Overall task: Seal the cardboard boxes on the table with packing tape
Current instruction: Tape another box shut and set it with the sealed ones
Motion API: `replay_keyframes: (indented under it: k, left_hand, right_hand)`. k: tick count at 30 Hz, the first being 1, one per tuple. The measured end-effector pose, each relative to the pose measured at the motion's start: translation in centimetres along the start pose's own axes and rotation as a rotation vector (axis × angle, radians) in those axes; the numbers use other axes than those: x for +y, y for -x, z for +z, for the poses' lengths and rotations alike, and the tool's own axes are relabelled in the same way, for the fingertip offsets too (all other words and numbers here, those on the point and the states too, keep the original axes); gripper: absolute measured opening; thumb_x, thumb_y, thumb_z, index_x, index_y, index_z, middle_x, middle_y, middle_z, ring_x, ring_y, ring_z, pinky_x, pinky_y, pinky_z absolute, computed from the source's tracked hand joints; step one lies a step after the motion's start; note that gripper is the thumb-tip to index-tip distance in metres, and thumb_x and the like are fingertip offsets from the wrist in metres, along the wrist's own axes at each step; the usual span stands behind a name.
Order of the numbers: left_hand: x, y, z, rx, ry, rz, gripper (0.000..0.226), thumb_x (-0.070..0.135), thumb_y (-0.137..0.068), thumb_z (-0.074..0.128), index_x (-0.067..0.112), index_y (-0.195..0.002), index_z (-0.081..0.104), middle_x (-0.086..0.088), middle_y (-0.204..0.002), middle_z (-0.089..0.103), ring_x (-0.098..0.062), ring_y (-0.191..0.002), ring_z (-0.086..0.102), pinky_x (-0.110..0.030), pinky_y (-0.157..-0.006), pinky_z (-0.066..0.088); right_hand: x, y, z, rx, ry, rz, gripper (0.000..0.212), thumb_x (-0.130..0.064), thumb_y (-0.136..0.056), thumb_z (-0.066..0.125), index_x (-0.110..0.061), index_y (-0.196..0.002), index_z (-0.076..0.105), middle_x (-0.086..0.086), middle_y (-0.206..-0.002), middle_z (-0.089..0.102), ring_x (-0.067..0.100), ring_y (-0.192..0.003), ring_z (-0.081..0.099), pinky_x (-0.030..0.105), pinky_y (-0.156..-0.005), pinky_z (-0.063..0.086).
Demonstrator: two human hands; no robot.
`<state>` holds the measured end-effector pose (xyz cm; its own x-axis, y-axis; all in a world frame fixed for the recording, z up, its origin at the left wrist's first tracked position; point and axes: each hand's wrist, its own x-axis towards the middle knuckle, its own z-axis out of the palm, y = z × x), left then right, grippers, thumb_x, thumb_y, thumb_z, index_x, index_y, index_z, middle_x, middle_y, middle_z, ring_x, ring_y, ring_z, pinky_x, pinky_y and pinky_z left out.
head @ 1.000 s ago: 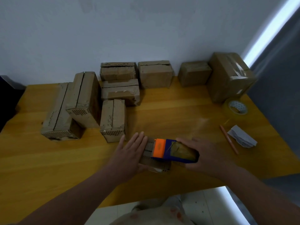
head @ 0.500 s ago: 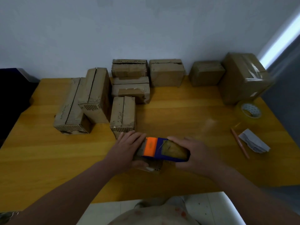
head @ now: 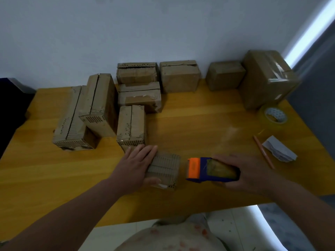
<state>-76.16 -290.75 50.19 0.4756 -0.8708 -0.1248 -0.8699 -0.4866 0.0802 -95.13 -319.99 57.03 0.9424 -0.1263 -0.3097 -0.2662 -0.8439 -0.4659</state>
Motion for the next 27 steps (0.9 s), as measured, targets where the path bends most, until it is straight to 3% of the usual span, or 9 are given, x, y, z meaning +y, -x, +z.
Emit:
replay_keyframes:
  k: [5, 9, 11, 13, 15, 18, 20, 22, 27]
  left_hand:
    - [0.1, 0.1, -0.5, -0.077, -0.074, -0.004, 0.09, 0.079, -0.088, 0.016, 0.012, -0.146, 0.028, -0.008, -0.145, 0.046, -0.034, -0.127, 0.049, -0.061, -0.1, 0.036]
    - [0.9, 0.0, -0.8, -0.063, -0.15, 0.062, 0.085, 0.072, -0.093, 0.013, 0.009, -0.146, 0.026, -0.014, -0.15, 0.036, -0.032, -0.135, 0.038, -0.055, -0.112, 0.019]
    - [2.2, -0.4, -1.4, -0.087, -0.097, 0.101, 0.086, 0.073, -0.091, 0.011, 0.012, -0.151, 0.004, -0.014, -0.158, 0.007, -0.032, -0.145, 0.012, -0.052, -0.118, 0.001]
    - [4.1, -1.0, -1.5, -0.151, -0.049, 0.078, 0.088, 0.075, -0.085, 0.011, 0.019, -0.145, -0.022, -0.007, -0.152, -0.029, -0.025, -0.143, -0.023, -0.046, -0.111, -0.019]
    - [5.8, -1.8, -1.2, -0.172, -0.057, 0.062, 0.093, 0.077, -0.081, 0.01, 0.017, -0.141, -0.027, -0.006, -0.148, -0.036, -0.024, -0.14, -0.029, -0.046, -0.11, -0.022]
    - [7.0, -2.4, -0.4, -0.141, -0.091, 0.038, 0.096, 0.079, -0.078, 0.003, 0.013, -0.143, -0.023, -0.008, -0.152, -0.027, -0.024, -0.141, -0.024, -0.052, -0.115, -0.012]
    - [6.6, -2.2, -0.4, -0.089, -0.101, 0.048, 0.092, 0.072, -0.084, 0.011, 0.008, -0.15, 0.003, -0.013, -0.158, 0.006, -0.028, -0.145, 0.005, -0.057, -0.114, 0.01]
    - [5.7, -1.7, -0.1, -0.083, -0.079, 0.045, 0.084, 0.067, -0.09, 0.019, 0.005, -0.146, 0.03, -0.014, -0.149, 0.039, -0.028, -0.137, 0.036, -0.057, -0.105, 0.031]
    - [3.1, -0.5, 0.7, -0.004, -0.142, 0.081, 0.08, 0.066, -0.092, 0.024, 0.01, -0.149, 0.023, -0.011, -0.153, 0.027, -0.027, -0.139, 0.029, -0.051, -0.115, 0.017]
  right_hand:
    - [-3.3, -1.9, -0.3, -0.095, 0.177, 0.042, 0.081, -0.052, -0.079, 0.07, -0.048, -0.146, 0.026, -0.012, -0.105, 0.042, 0.006, -0.096, 0.044, 0.02, -0.077, 0.041]
    - [-5.9, -2.7, -1.6, -0.151, 0.222, 0.038, 0.076, -0.043, -0.081, 0.069, -0.04, -0.147, 0.031, -0.012, -0.098, 0.046, 0.006, -0.089, 0.051, 0.023, -0.073, 0.05]
    - [-6.6, -2.9, -2.1, -0.142, 0.222, 0.034, 0.075, -0.039, -0.081, 0.07, -0.039, -0.146, 0.034, -0.013, -0.093, 0.047, 0.006, -0.084, 0.053, 0.025, -0.074, 0.053]
    - [-6.9, -2.8, -2.3, -0.127, 0.238, 0.038, 0.075, -0.04, -0.08, 0.07, -0.039, -0.146, 0.034, -0.013, -0.087, 0.045, 0.006, -0.082, 0.052, 0.025, -0.074, 0.053]
    - [-7.0, -2.7, -2.1, -0.114, 0.245, 0.042, 0.075, -0.041, -0.08, 0.069, -0.04, -0.146, 0.034, -0.013, -0.089, 0.044, 0.006, -0.086, 0.049, 0.025, -0.075, 0.05]
    - [-6.7, -2.5, -1.7, -0.086, 0.242, 0.046, 0.075, -0.045, -0.078, 0.069, -0.042, -0.145, 0.034, -0.011, -0.099, 0.041, 0.007, -0.093, 0.041, 0.025, -0.077, 0.042]
    - [-6.6, -2.3, -1.3, -0.065, 0.232, 0.052, 0.076, -0.046, -0.078, 0.069, -0.043, -0.145, 0.034, -0.008, -0.105, 0.047, 0.009, -0.096, 0.043, 0.025, -0.077, 0.039]
    - [-6.7, -2.5, -0.5, -0.043, 0.211, 0.036, 0.078, -0.047, -0.077, 0.069, -0.044, -0.146, 0.032, -0.005, -0.115, 0.055, 0.013, -0.104, 0.05, 0.025, -0.078, 0.042]
    - [-7.3, -3.4, 1.3, -0.028, 0.158, 0.002, 0.079, -0.047, -0.077, 0.068, -0.044, -0.147, 0.03, -0.003, -0.123, 0.056, 0.015, -0.109, 0.051, 0.026, -0.077, 0.041]
